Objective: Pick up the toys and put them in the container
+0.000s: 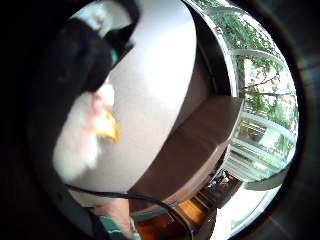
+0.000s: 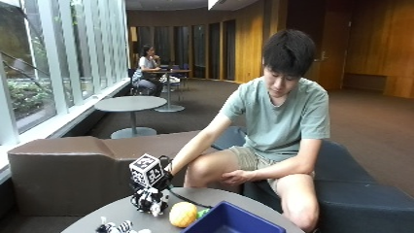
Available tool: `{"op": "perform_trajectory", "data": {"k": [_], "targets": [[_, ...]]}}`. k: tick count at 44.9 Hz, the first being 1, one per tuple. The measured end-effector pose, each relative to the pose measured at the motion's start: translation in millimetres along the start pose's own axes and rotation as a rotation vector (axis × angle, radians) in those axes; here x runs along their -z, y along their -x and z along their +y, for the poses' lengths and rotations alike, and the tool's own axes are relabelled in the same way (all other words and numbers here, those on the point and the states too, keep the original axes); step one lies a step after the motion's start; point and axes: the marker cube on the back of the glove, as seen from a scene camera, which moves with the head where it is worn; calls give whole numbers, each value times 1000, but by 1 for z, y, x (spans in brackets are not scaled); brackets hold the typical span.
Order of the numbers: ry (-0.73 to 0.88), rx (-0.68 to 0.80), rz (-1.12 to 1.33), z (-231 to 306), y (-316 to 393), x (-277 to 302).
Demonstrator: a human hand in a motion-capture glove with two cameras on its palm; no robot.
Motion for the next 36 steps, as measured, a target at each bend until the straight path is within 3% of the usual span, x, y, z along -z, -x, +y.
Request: {"op": "perform_trajectory", "data": {"k": [10,16,30,36], "targets": [[161,2,24,14,11,28],[190,19,50,28,16,81],[-63,23,105,65,53,274],[-238,77,63,74,103,357]]}}
